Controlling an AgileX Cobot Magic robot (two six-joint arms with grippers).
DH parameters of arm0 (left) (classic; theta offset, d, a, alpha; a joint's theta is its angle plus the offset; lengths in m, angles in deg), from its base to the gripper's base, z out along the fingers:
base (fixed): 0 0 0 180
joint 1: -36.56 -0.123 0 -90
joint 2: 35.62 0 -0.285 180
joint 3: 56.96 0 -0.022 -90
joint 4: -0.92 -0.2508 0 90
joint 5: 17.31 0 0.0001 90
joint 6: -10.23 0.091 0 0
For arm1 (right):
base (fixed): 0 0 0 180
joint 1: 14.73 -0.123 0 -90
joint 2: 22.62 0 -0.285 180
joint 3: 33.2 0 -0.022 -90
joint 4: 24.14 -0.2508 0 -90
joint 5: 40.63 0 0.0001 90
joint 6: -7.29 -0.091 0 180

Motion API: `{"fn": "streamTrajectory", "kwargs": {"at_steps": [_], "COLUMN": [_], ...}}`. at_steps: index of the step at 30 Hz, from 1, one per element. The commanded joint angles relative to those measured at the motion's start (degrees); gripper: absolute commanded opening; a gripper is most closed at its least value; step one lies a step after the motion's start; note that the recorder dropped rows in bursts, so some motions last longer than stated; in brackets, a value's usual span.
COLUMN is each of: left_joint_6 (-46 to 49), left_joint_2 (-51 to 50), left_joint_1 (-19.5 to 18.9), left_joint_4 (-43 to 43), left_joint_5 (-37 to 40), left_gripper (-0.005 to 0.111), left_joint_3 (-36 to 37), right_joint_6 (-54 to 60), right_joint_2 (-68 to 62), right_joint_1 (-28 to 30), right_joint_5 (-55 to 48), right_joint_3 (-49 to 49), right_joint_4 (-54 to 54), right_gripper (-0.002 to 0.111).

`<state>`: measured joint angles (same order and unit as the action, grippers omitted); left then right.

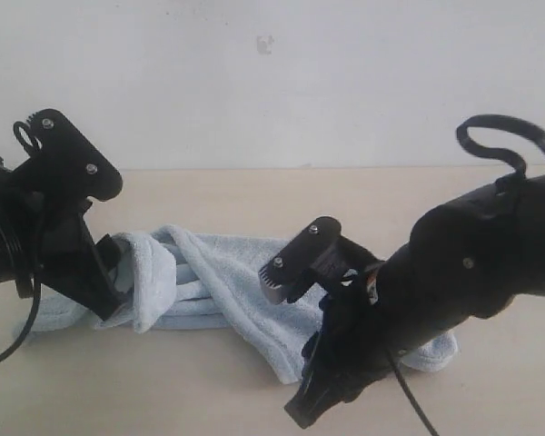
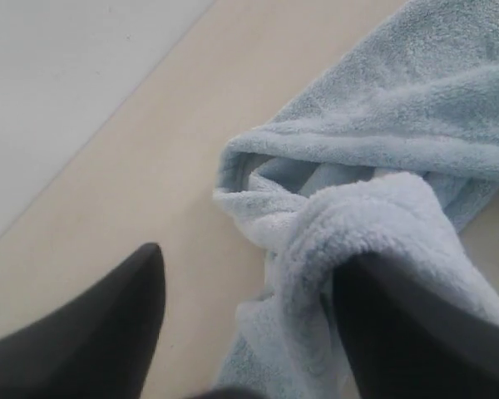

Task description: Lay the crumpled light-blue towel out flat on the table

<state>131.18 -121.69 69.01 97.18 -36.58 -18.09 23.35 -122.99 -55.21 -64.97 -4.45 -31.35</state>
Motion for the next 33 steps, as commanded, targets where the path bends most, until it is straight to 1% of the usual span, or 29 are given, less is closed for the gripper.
{"fn": "streamTrajectory", "kwargs": {"at_steps": [1, 3, 4, 6, 7, 8, 9, 10, 12, 14, 17, 19, 20, 21, 22, 24, 25, 26, 28, 31, 33], "left_joint_6": [-1.04, -1.04, -0.91, -0.91, -0.91, -0.91, -0.91, -0.91, -0.91, -0.70, -0.67, -0.67, -0.67, -0.67, -0.67, -0.67, -0.67, -0.67, -0.67, -0.67, -0.67], "left_joint_2": [-0.37, -0.75, -1.12, -2.34, -3.05, -3.97, -4.99, -5.80, -7.79, -9.32, -10.75, -10.89, -10.89, -10.79, -10.79, -10.68, -10.45, -10.17, -8.86, -4.72, -0.03], "left_joint_1": [-0.23, -0.23, -0.23, -0.23, -0.23, -0.23, -0.23, -0.23, -0.23, -0.23, -0.23, -0.23, -0.23, -0.23, -0.23, -0.23, -0.23, -0.23, -0.23, -0.23, -0.23], "left_joint_4": [-0.16, -0.16, -0.16, -0.16, -0.16, -0.16, -0.16, -0.16, -0.16, -0.16, -0.16, -0.16, -0.04, 0.11, 0.11, 0.11, 0.11, 0.11, 0.45, 2.68, 3.28], "left_joint_5": [2.07, 5.53, 7.21, 10.06, 10.28, 10.13, 9.56, 8.48, 5.29, 1.98, -2.32, -3.02, -3.00, -3.00, -3.00, -3.12, -3.22, -3.61, -5.20, -9.58, -12.53], "left_gripper": [0.060, 0.062, 0.062, 0.061, 0.060, 0.056, 0.050, 0.042, 0.020, 0.004, 0.004, 0.004, 0.004, 0.004, 0.004, 0.004, 0.004, 0.004, 0.004, 0.004, 0.004], "left_joint_3": [-0.36, -0.36, -0.36, -0.36, -0.36, -0.36, -0.36, -0.36, -0.63, -1.39, -2.71, -3.46, -3.77, -4.04, -4.30, -4.33, -4.33, -4.33, -5.05, -6.77, -7.55], "right_joint_6": [2.49, 2.78, 2.93, 2.93, 2.67, 2.46, 2.30, 2.03, 2.03, 2.03, 2.03, 2.03, 2.03, 2.03, 1.69, 0.60, -0.22, -1.77, -5.39, -12.71, -18.45], "right_joint_2": [-4.41, -6.09, -6.81, -8.03, -8.62, -9.15, -9.69, -10.30, -11.73, -13.59, -15.34, -15.60, -15.60, -15.60, -15.60, -15.49, -15.34, -15.08, -14.19, -10.67, -6.88], "right_joint_1": [-0.73, -0.73, -0.73, -0.73, -0.73, -0.73, -0.73, -0.73, -0.73, -0.73, -0.73, -0.73, -0.73, -0.73, -0.62, -0.62, -0.51, -0.34, 0.11, 1.03, 1.86], "right_joint_5": [4.06, 4.63, 4.78, 4.93, 5.32, 6.21, 7.37, 8.62, 9.37, 9.22, 9.22, 9.33, 9.60, 9.60, 9.60, 9.06, 8.37, 6.93, 2.77, -6.06, -13.24], "right_joint_3": [-0.40, -1.23, -1.78, -2.96, -3.50, -3.82, -3.83, -4.13, -4.66, -5.34, -6.30, -6.68, -6.95, -7.18, -7.54, -8.22, -8.66, -9.38, -11.30, -14.65, -16.84], "right_joint_4": [0.13, 0.23, 0.23, 0.01, 0.01, 0.01, 0.01, 0.01, 0.01, 0.01, 0.01, 0.01, 0.30, 0.39, 0.40, 0.92, 1.96, 3.53, 7.85, 17.96, 28.15], "right_gripper": [0.051, 0.061, 0.064, 0.062, 0.061, 0.060, 0.060, 0.061, 0.061, 0.061, 0.060, 0.060, 0.057, 0.051, 0.042, 0.020, 0.005, 0.000, 0.000, 0.000, 0.000]}}
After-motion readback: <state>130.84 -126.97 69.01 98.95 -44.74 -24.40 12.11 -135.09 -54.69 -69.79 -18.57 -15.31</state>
